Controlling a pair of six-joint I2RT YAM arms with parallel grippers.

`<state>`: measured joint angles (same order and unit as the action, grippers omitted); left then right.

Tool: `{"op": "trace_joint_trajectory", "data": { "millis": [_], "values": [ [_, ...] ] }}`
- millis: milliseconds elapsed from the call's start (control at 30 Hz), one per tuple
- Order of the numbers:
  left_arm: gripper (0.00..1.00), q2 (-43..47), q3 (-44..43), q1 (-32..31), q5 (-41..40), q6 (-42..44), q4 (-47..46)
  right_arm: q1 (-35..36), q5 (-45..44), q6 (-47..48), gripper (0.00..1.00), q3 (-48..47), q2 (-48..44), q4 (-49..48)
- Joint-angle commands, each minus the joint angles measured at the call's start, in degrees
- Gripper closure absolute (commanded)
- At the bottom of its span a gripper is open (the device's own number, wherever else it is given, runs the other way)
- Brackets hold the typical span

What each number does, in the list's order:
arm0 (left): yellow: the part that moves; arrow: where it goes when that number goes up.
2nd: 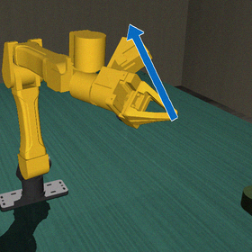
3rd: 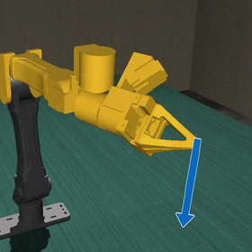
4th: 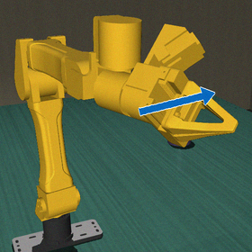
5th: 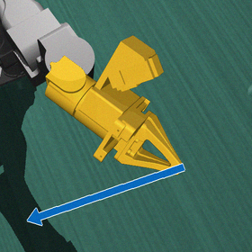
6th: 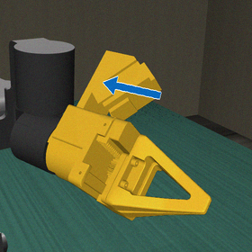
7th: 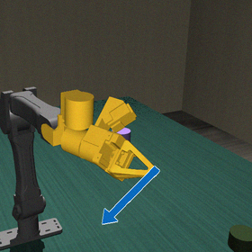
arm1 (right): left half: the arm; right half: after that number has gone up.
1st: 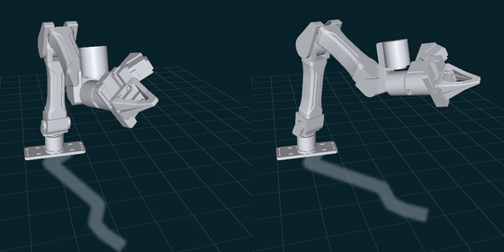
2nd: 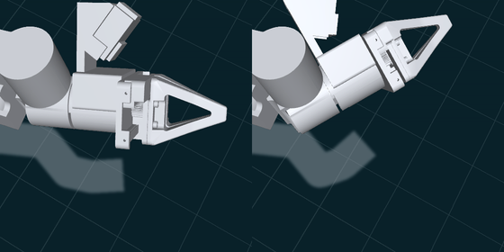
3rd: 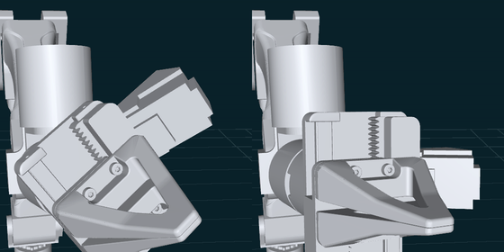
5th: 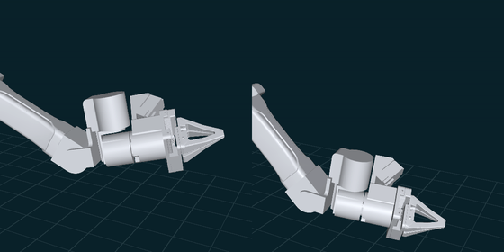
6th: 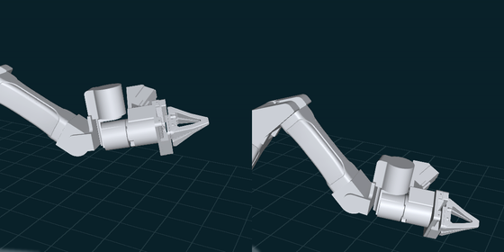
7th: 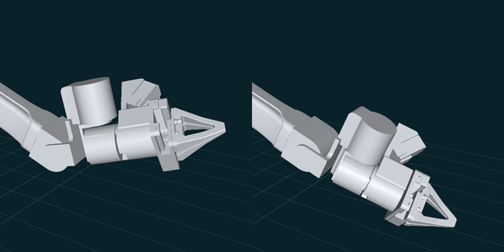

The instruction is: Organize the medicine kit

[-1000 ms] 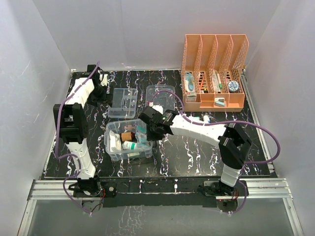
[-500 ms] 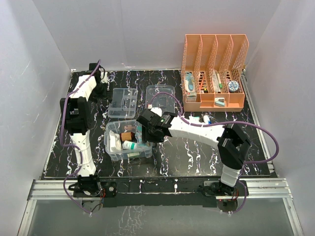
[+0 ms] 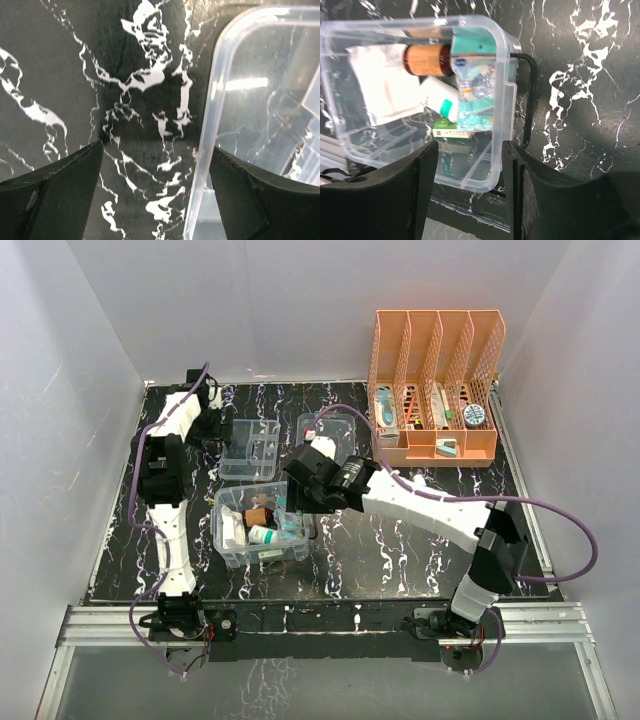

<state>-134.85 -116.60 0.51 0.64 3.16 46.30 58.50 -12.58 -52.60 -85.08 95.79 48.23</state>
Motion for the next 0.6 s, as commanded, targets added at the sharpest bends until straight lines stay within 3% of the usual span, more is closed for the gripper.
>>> {"op": "trace_joint_trajectory", "data": {
  "millis": [0,133,200,267,433,567],
  "values": [
    [0.17,-3.07,-4.98,-0.86,0.05,-1.08,1.65,0.17,-5.20,0.37,0.48,-4.76,-5.19,0.83],
    [0.19,-5.52,-7.70,-1.76,0.00,-1.62,2.08,0.21,-7.56,-0.02,0.48,-4.71,-7.42,2.66],
    [0.26,-6.21,-8.40,-2.34,0.17,-1.84,2.04,0.11,-8.93,-0.33,0.48,-4.17,-8.63,3.48],
    [0.43,-6.63,-8.88,-2.65,0.53,-1.84,2.04,0.08,-9.89,-0.47,0.48,-3.46,-9.83,3.70],
    [1.00,-7.20,-9.77,-3.32,2.33,-1.54,3.10,-1.10,-10.58,-0.41,0.48,-1.14,-11.98,3.86],
    [1.00,-6.68,-10.51,-3.35,3.78,-1.25,4.34,-2.04,-10.73,0.03,0.48,0.82,-13.26,3.11]
  ]
}}
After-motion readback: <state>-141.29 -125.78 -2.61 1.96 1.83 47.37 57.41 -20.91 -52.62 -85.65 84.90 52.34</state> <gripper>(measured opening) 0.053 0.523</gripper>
